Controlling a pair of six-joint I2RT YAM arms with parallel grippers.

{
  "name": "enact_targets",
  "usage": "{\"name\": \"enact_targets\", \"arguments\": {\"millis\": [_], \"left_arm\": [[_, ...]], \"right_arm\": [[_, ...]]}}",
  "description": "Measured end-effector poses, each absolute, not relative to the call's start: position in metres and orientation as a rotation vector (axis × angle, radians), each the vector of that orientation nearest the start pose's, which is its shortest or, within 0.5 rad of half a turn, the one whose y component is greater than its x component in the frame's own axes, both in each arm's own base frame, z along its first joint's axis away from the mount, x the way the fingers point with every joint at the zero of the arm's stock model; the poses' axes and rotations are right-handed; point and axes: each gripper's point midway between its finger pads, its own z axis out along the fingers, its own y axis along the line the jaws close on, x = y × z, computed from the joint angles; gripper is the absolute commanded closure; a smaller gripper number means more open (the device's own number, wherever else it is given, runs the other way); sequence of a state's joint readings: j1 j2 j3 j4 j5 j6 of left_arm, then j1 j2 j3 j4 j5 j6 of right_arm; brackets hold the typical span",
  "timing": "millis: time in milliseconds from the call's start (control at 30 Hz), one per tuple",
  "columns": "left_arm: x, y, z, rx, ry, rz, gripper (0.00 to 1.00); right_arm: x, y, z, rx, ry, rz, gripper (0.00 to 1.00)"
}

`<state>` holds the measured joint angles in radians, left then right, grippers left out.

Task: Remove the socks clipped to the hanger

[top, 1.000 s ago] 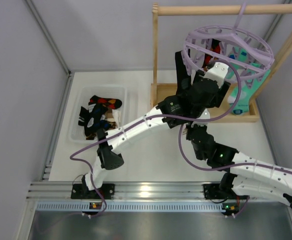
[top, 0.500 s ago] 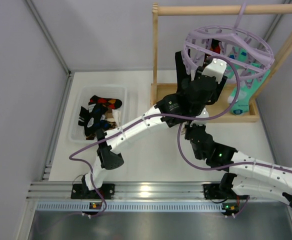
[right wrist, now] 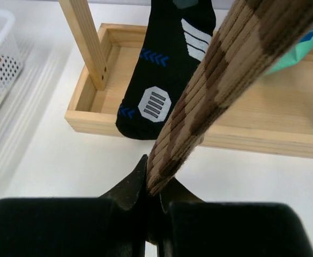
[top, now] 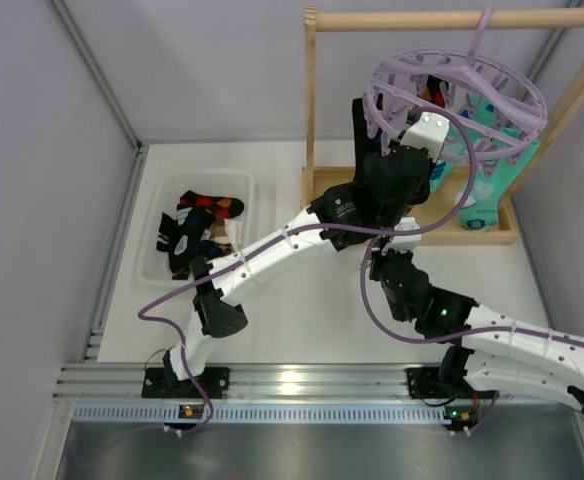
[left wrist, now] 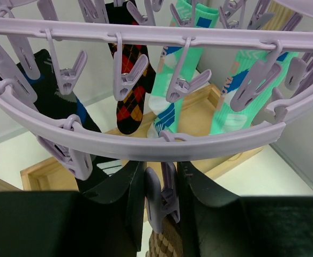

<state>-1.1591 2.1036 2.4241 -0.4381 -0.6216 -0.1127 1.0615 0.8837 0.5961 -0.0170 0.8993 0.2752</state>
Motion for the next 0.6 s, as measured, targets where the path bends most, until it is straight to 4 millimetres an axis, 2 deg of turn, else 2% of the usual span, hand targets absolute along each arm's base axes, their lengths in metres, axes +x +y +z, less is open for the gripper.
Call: {"name": "enact_targets", "arguments": {"millis": [33,67,100,233,300,400,467,533,600], "left_arm": [[0.323,-0.493,0.408,0.409,1.635,-0.437,0.84],[0.323,-0.493,0.408,0.409,1.634,-0.437,0.7],[0.322,-0.493,0.408,0.411,1.634,-0.44,0.66],[0.321,-0.497,0.404,0.413,1.638,-0.458,0.65],[0.321,-0.499,0.395,0.424,1.652,-0.459,0.73],[0.32,-0.501,0.388,0.439,1.663,-0.453,0.74],[0.32,-0.501,0.387,0.441,1.663,-0.456,0.75],[0.321,-0.499,0.391,0.436,1.66,-0.462,0.82],[0.32,-0.497,0.395,0.432,1.655,-0.469,0.82]], "right_arm": [[0.248,0.177,0.211,-0.084,1.754,0.136,1.0],[0.247,0.176,0.213,-0.076,1.75,0.147,1.0],[0.245,0.175,0.213,-0.069,1.748,0.156,1.0],[0.238,0.167,0.206,-0.059,1.746,0.194,1.0],[0.232,0.166,0.201,-0.077,1.748,0.231,1.0],[0.224,0.167,0.191,-0.104,1.761,0.284,1.0],[0.219,0.168,0.183,-0.127,1.78,0.315,1.0],[0.215,0.171,0.176,-0.149,1.799,0.341,1.0],[0.211,0.174,0.168,-0.174,1.82,0.363,1.0]]}}
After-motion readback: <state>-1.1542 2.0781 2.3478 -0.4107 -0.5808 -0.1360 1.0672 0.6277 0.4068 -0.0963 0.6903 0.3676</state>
